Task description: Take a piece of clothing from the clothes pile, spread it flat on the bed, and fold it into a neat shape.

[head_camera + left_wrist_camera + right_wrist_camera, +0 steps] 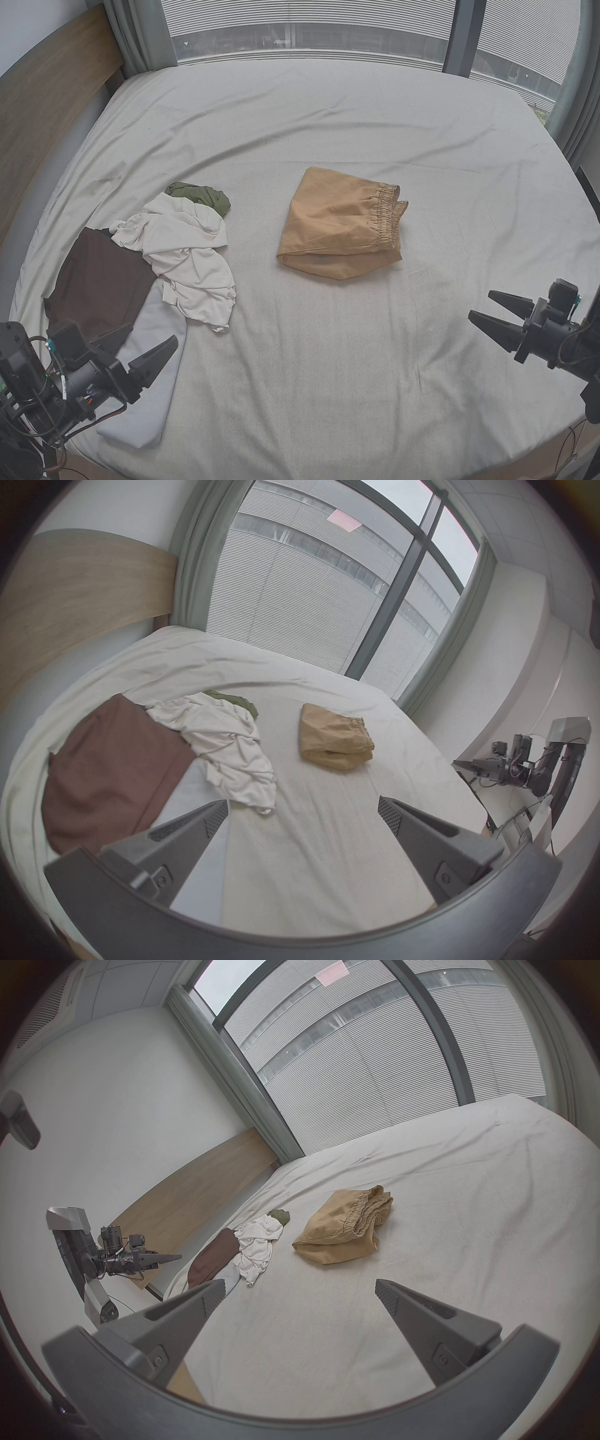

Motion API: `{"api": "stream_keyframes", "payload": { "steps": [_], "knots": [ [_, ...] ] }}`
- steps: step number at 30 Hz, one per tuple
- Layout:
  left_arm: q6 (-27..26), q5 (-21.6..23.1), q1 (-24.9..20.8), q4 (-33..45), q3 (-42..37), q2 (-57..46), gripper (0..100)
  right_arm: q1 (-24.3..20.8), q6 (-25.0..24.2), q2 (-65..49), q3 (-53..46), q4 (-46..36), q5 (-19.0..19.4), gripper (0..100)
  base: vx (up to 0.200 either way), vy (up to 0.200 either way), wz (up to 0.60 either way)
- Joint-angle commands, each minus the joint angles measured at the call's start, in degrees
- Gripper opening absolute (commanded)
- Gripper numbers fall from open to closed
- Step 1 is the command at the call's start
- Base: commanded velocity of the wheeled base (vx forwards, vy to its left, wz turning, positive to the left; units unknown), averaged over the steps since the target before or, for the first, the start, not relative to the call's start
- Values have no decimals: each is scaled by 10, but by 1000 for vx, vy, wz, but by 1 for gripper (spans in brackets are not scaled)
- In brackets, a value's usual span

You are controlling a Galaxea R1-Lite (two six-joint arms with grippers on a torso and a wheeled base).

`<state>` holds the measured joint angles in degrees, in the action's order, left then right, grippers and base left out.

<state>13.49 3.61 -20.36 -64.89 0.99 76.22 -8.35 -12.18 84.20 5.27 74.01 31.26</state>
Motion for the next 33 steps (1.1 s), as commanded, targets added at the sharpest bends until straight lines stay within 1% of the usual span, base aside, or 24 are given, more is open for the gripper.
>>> {"api": "stream_keyframes", "payload": {
  "steps": [1,4,5,8,10,12,13,14,16,17,19,20,21,22,23,24,26,27,28,29,30,32,33],
  "knots": [
    [-8,-51,5,181,-10,-252,100,34,2,-209,-53,-107,-3,100,0,0,0],
    [-9,-77,5,246,-10,-324,100,36,2,-297,-52,-189,-4,100,0,0,0],
    [-10,-91,4,289,-10,-368,100,38,1,-344,-53,-228,-5,100,0,0,0],
    [-15,-98,7,331,-10,-408,100,47,1,-401,-53,-280,-8,100,0,0,0],
    [-29,-98,31,373,-10,-444,100,56,1,-470,-52,-342,-8,100,0,0,0],
    [-37,-93,55,407,-10,-476,100,61,1,-519,-52,-382,-8,100,0,0,0],
    [-37,-93,57,411,-10,-479,100,61,1,-523,-52,-386,-8,100,0,0,0],
    [-45,-92,70,453,-10,-515,100,69,1,-567,-52,-421,-9,100,0,0,0],
    [-58,-91,81,498,-10,-548,100,82,1,-611,-53,-461,-9,100,0,0,0],
    [-66,-86,97,528,-10,-571,100,90,2,-650,-53,-502,-8,100,0,0,0],
    [-71,-70,118,565,-10,-607,100,93,3,-697,-53,-554,-8,100,0,0,0],
    [-72,-67,122,572,-10,-614,100,93,3,-706,-53,-563,-8,100,0,0,0],
    [-80,-46,144,605,-10,-651,100,93,3,-750,-53,-612,-8,100,0,0,0],
    [-80,-29,157,622,-8,-672,100,93,3,-777,-53,-642,-8,100,0,0,0],
    [-80,-19,165,630,-5,-682,100,94,3,-793,-53,-660,-8,100,0,0,0],
    [-83,-3,182,643,2,-702,100,89,7,-829,-53,-701,-8,100,0,0,0],
    [-88,6,198,648,4,-721,100,86,16,-842,-47,-720,-14,100,0,0,0],
    [-98,7,203,648,3,-731,100,86,30,-842,-50,-711,-25,100,0,0,0],
    [-109,8,207,649,4,-745,100,85,49,-842,-52,-704,-45,100,0,0,0],
    [-123,4,208,649,3,-758,100,86,67,-841,-52,-703,-74,100,0,0,0],
    [-123,4,208,649,3,-758,100,86,67,-841,-52,-703,-74,100,0,0,0],
    [-149,-14,206,641,1,-762,100,86,120,-841,-52,-703,-164,100,0,0,0],
    [-151,-41,206,638,0,-762,100,86,138,-841,-52,-702,-202,100,0,0,0]
  ]
}}
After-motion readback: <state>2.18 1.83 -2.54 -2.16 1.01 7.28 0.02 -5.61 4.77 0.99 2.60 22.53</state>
